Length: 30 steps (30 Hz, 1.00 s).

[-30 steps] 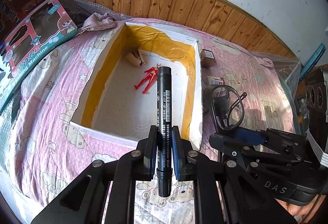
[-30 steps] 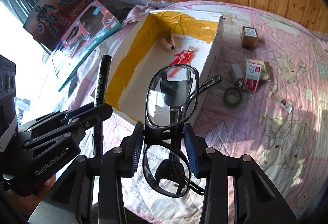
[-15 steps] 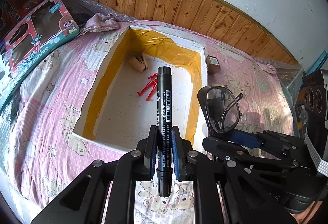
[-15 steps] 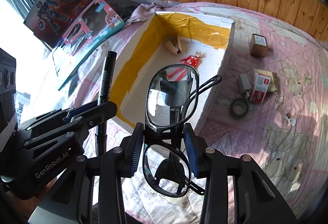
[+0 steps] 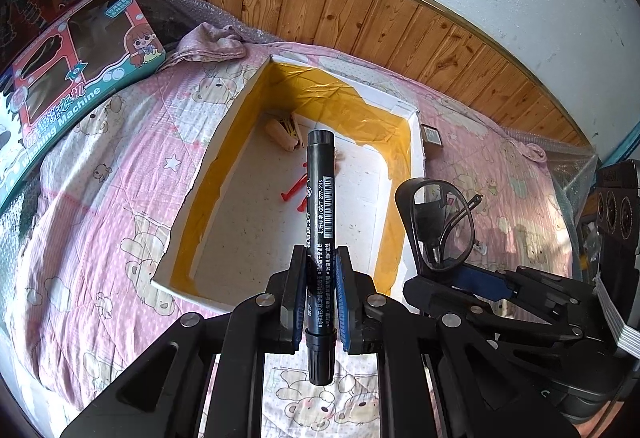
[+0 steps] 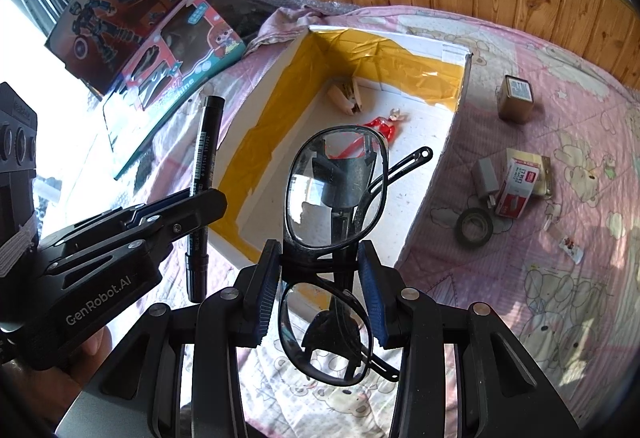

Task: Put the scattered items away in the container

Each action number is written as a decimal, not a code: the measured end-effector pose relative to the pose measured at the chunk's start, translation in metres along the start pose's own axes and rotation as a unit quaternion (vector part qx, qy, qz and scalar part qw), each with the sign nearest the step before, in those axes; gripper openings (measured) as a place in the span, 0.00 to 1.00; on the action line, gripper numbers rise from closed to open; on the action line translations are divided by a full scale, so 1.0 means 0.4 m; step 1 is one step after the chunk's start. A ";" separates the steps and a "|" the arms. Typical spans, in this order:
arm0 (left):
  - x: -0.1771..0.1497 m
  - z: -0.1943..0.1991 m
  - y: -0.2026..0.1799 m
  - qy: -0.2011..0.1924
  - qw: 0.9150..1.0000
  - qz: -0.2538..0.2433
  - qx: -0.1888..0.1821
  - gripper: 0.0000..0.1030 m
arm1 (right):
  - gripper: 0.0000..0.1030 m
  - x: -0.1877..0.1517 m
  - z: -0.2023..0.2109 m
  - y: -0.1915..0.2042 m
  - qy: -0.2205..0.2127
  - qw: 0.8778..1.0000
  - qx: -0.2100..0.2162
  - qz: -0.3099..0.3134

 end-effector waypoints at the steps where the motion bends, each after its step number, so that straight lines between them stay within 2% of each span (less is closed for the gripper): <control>1: 0.003 -0.002 0.002 0.001 1.000 0.001 0.000 0.14 | 0.40 0.003 -0.002 0.001 0.001 1.000 0.001 0.000; 30: 0.089 -0.080 0.024 0.011 1.000 0.004 -0.001 0.14 | 0.40 0.097 -0.063 -0.017 0.007 1.000 0.004 -0.004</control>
Point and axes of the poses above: each gripper's, at about its wrist camera, not at the fingertips, and z roughly against the way its jaws point, y to its left, x to its top, the point moved 3 cm from there along -z, roughly the way its jaws point, and after that the axes turned 4 degrees about x, right-handed, at the moved point
